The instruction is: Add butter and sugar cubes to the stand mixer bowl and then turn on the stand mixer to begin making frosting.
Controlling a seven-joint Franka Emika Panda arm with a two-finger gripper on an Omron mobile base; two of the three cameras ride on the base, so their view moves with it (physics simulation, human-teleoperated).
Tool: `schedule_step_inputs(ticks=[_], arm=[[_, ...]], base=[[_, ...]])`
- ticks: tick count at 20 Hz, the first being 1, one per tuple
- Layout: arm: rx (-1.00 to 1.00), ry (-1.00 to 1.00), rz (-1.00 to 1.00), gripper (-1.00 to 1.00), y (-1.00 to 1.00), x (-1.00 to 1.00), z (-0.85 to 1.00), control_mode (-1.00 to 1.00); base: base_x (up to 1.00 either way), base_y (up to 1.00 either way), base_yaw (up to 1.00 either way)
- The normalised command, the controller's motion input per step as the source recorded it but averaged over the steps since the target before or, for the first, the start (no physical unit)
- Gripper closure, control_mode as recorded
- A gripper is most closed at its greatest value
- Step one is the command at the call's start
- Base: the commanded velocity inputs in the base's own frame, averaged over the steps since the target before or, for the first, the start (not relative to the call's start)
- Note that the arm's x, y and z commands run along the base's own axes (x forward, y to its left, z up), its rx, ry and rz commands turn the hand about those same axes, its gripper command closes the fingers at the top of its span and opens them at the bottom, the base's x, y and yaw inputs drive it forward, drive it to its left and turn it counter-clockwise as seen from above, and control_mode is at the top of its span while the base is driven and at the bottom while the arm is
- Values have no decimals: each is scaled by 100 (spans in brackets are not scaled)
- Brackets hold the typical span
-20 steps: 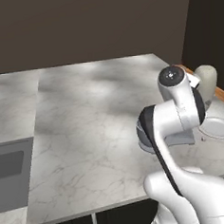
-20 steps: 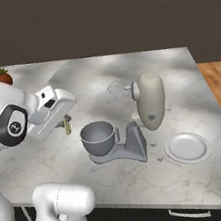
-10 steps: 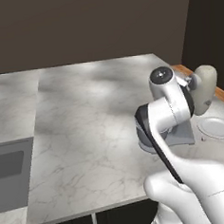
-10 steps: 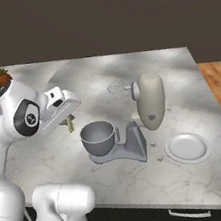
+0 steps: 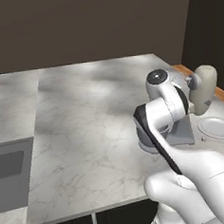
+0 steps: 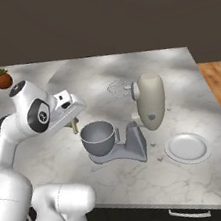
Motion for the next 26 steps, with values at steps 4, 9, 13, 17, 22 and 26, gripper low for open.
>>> schedule_step_inputs(ticks=[4, 9, 13, 17, 22, 26], arm=[[2, 5, 0, 100, 0, 43, -25, -100], [0, 4, 2, 100, 0, 44, -30, -100], [1, 1, 2, 100, -12, 24, -24, -100], [3, 3, 1, 100, -16, 12, -24, -100], [4, 4, 0, 100, -12, 11, -26, -100], [4, 6, 0, 100, -4, 17, -29, -100]], base=[[0, 0, 0], [0, 0, 0], [0, 0, 0], [0, 0, 0], [0, 0, 0], [0, 0, 0]])
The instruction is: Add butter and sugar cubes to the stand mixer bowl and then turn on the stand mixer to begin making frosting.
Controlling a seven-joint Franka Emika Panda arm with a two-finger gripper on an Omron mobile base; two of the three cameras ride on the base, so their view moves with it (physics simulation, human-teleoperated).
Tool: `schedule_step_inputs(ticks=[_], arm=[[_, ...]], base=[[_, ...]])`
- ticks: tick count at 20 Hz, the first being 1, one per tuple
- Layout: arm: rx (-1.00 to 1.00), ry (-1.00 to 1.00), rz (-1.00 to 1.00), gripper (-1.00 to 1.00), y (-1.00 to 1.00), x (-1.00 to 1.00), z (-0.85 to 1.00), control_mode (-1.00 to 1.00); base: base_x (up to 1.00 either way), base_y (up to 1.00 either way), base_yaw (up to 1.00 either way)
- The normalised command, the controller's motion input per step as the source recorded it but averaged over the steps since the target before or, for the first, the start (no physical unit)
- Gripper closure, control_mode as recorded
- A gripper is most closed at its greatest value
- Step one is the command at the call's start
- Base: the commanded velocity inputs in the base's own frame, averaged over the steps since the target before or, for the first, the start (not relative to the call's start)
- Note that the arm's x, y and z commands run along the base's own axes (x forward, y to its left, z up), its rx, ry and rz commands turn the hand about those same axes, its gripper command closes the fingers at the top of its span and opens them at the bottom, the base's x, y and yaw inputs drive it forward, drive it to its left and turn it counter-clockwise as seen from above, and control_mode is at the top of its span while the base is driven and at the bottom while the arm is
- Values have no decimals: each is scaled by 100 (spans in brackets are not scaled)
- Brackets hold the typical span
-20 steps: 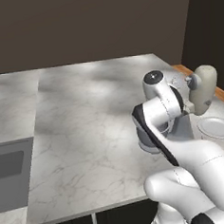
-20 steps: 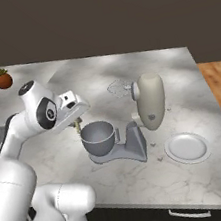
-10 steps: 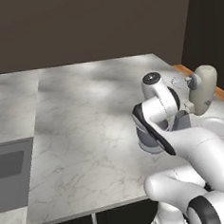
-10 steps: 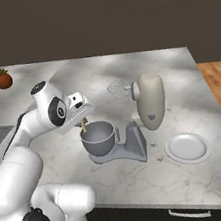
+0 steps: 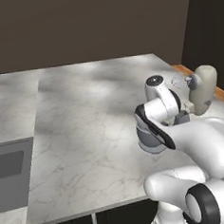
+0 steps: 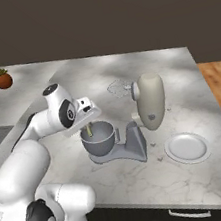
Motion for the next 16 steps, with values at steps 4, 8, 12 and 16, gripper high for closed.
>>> schedule_step_inputs(ticks=[4, 8, 12, 16], arm=[[4, 6, 0, 100, -2, 18, -29, -100], [3, 5, 0, 100, -4, 18, -29, -100], [3, 2, 0, 100, -4, 14, -25, -100], [5, 2, 1, 100, -6, 14, -24, -100]], base=[[0, 0, 0], [0, 0, 0], [0, 0, 0], [0, 0, 0]])
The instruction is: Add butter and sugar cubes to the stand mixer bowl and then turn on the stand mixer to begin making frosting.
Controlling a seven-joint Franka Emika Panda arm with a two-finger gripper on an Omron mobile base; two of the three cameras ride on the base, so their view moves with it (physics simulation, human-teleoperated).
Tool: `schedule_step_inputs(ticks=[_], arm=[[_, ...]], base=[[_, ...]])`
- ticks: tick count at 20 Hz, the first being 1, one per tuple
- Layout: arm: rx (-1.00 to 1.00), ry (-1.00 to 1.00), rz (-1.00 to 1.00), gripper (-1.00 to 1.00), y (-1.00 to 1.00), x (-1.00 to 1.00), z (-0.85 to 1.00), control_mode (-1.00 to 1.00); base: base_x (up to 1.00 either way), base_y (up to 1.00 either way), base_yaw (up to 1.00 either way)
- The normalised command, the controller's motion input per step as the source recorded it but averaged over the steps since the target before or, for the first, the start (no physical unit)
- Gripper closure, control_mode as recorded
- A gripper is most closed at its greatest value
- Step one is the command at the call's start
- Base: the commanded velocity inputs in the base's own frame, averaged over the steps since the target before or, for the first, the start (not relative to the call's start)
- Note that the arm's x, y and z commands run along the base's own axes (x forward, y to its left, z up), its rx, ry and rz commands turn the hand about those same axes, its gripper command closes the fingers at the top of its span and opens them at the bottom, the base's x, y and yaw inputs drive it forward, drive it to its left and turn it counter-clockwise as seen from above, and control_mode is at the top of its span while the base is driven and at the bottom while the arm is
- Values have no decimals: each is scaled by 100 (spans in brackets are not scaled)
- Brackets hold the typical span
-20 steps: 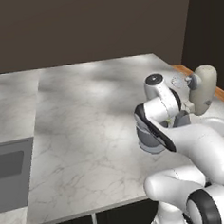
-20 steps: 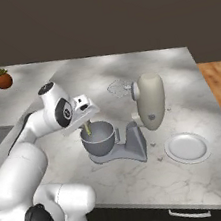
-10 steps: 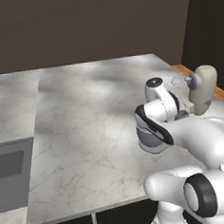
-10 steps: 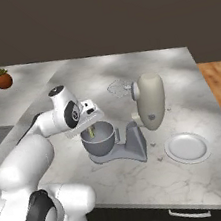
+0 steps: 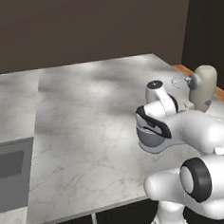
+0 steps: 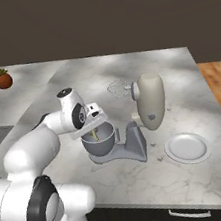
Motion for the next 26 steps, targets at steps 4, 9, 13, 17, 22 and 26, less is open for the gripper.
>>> schedule_step_inputs(ticks=[4, 9, 13, 17, 22, 26], arm=[[5, 3, 1, 100, -4, 17, -23, -100], [4, 4, 0, -100, 0, 9, -15, -100], [3, 2, 0, -100, 0, 0, 0, -100], [0, 0, 0, -100, 0, 0, 6, -100], [0, 0, 0, -100, 0, -8, 17, -100], [0, 0, 0, -100, 0, -23, 28, -100]], base=[[0, 0, 0], [0, 0, 0], [0, 0, 0], [0, 0, 0], [0, 0, 0], [0, 0, 0]])
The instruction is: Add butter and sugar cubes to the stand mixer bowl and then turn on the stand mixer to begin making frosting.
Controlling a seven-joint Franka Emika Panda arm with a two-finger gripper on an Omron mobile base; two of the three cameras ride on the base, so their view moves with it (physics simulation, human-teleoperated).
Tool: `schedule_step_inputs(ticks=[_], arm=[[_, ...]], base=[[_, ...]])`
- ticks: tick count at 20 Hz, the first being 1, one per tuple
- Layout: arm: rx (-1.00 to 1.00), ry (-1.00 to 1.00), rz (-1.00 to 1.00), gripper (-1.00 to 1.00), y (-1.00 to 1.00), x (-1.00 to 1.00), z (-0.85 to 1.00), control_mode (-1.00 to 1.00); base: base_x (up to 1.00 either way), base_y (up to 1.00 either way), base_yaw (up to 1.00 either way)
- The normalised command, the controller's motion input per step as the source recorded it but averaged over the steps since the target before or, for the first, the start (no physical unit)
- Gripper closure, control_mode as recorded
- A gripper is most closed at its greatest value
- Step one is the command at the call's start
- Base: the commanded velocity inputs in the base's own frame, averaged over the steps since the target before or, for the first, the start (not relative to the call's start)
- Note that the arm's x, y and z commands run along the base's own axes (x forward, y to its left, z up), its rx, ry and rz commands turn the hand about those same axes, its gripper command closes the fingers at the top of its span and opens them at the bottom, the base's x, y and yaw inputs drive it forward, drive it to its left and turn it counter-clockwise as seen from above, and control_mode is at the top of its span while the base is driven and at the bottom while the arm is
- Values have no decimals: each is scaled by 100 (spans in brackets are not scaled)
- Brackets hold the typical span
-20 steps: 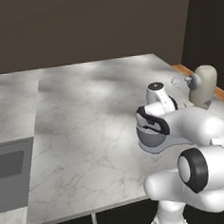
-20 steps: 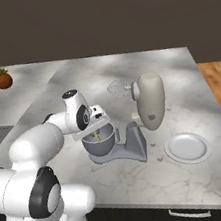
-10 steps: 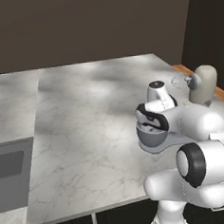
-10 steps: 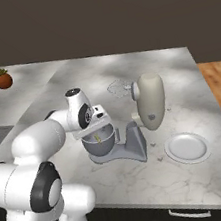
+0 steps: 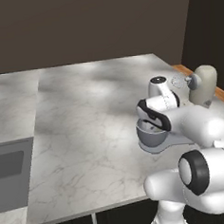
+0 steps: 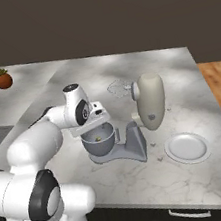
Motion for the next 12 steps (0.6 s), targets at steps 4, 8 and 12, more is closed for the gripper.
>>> schedule_step_inputs(ticks=[4, 8, 12], arm=[[0, 0, 0, -100, 1, -36, 36, -100], [0, 0, 0, -100, 14, -51, 38, -100], [0, -5, 0, -100, 30, -65, 43, -100]], base=[[0, 0, 0], [0, 0, 0], [0, 0, 0]])
